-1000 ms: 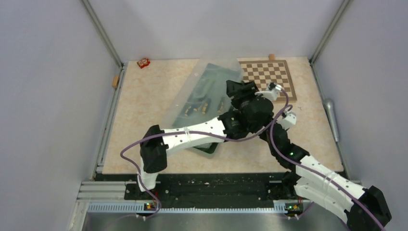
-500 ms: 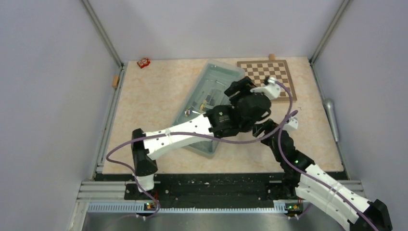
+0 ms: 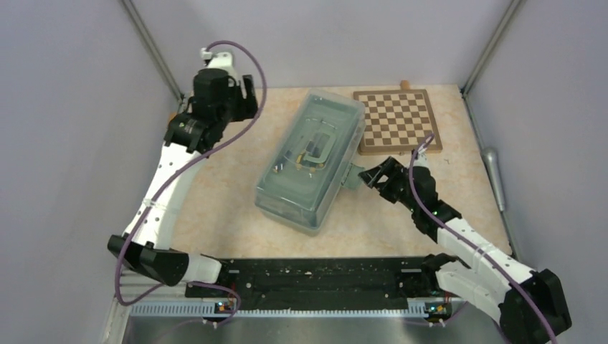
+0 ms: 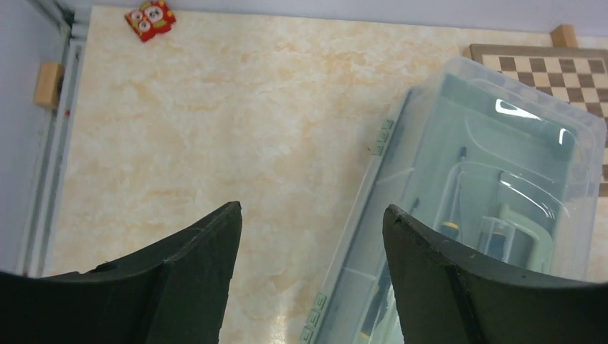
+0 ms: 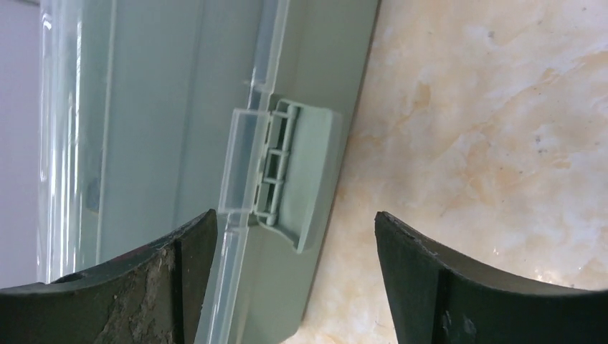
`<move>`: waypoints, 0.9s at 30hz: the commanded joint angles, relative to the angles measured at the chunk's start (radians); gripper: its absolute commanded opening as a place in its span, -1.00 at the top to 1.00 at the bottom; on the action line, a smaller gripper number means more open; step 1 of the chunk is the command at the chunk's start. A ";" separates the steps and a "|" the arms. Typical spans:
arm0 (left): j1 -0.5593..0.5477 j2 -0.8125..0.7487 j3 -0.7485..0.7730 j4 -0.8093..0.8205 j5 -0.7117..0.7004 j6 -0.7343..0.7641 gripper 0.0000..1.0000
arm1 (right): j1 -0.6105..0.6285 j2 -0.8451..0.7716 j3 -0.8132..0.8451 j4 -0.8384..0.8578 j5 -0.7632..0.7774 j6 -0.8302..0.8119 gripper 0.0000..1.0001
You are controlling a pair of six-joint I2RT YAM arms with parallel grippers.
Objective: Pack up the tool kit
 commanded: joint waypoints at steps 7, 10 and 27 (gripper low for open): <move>0.276 -0.022 -0.184 0.034 0.615 -0.167 -0.61 | -0.144 0.235 0.029 0.308 -0.286 0.109 -0.70; 0.282 -0.032 -0.237 0.070 0.653 -0.180 -0.61 | -0.144 0.316 0.031 0.383 -0.305 0.122 -0.71; 0.279 -0.004 -0.242 0.088 0.725 -0.172 -0.61 | -0.132 0.400 0.142 0.566 -0.505 0.178 -0.71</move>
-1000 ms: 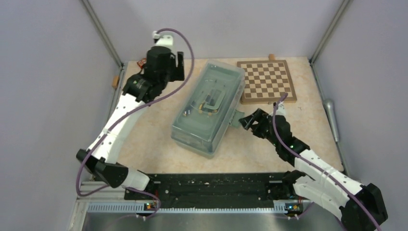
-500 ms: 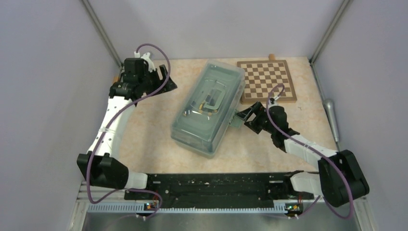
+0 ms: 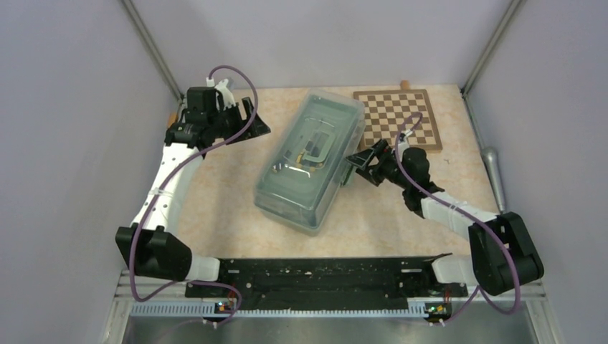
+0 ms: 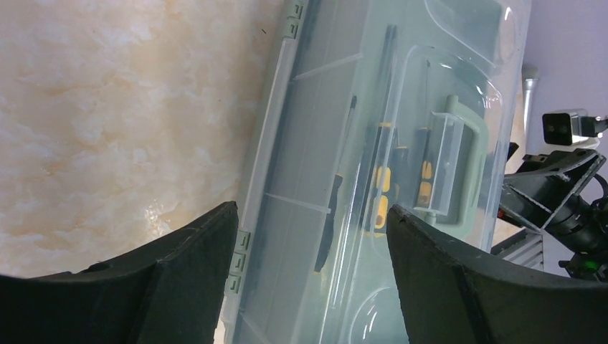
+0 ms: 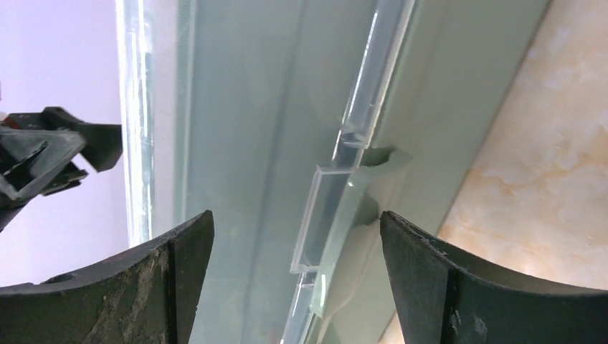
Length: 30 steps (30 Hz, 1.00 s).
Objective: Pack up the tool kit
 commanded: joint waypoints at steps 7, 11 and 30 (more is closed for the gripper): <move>-0.001 0.022 0.030 0.052 0.057 -0.014 -0.60 | 0.032 0.010 0.101 0.113 -0.070 0.038 -0.67; -0.007 0.022 0.029 0.051 0.045 -0.008 -0.60 | 0.035 -0.001 0.090 0.079 -0.033 0.050 -0.59; -0.069 0.003 0.050 0.007 -0.046 0.039 -0.54 | 0.021 -0.072 -0.123 0.202 0.033 0.059 -0.60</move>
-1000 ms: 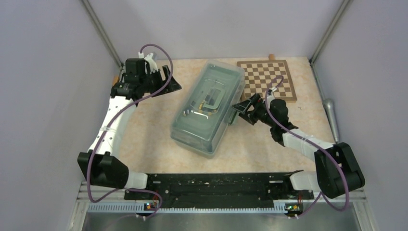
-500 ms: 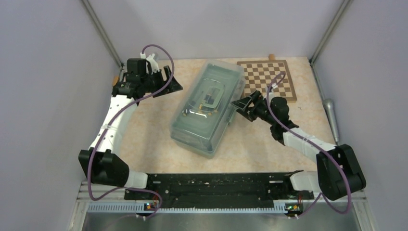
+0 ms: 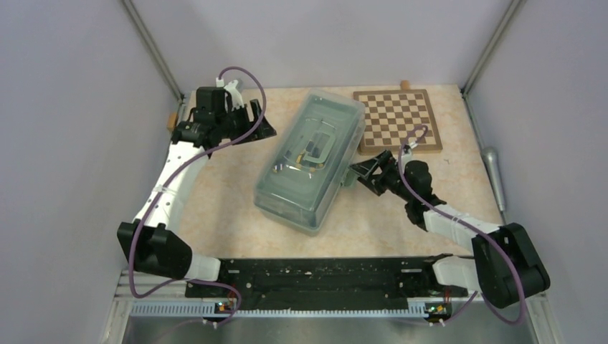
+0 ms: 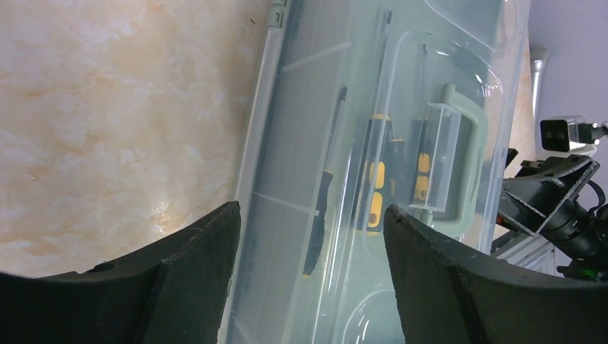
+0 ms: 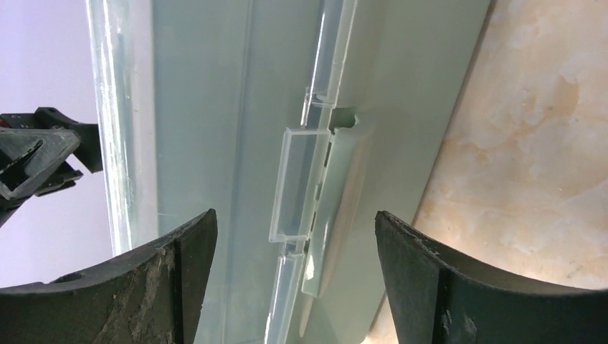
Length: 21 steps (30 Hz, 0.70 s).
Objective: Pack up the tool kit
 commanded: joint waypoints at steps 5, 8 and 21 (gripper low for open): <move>-0.035 -0.024 0.048 -0.002 -0.059 0.039 -0.54 | 0.007 0.056 0.019 0.270 -0.097 0.024 -0.60; -0.047 -0.019 0.049 -0.002 -0.066 0.038 -0.53 | 0.007 0.076 0.016 0.340 -0.114 0.044 -0.60; -0.103 -0.008 0.059 -0.012 -0.104 0.048 -0.35 | 0.016 0.114 -0.033 0.420 -0.085 0.080 -0.31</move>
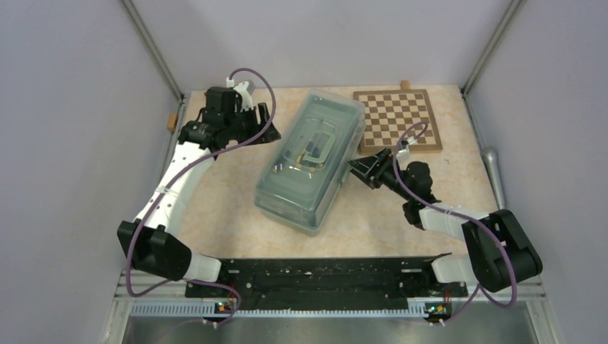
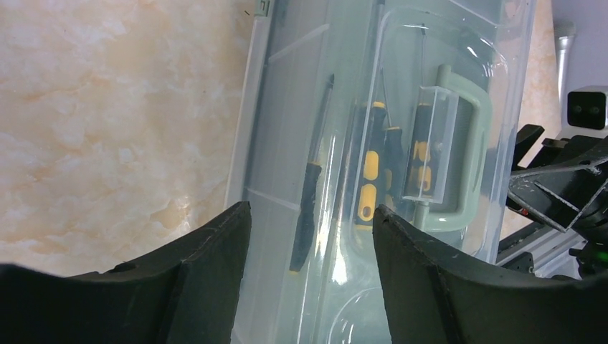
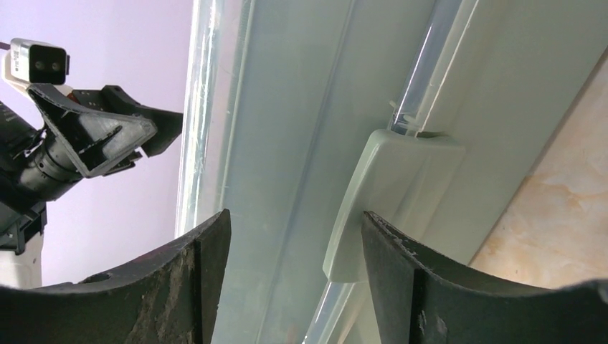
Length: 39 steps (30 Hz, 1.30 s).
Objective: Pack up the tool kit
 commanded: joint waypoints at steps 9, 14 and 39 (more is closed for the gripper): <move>-0.067 0.008 0.041 0.010 -0.038 0.013 -0.29 | 0.040 0.061 0.036 0.193 -0.015 0.058 -0.03; -0.084 0.011 0.039 0.010 -0.048 0.011 -0.27 | 0.043 0.056 0.034 0.175 -0.005 0.055 0.10; -0.087 -0.003 0.064 -0.001 -0.089 0.037 -0.26 | -0.142 -0.212 0.063 -0.484 0.034 -0.226 -0.09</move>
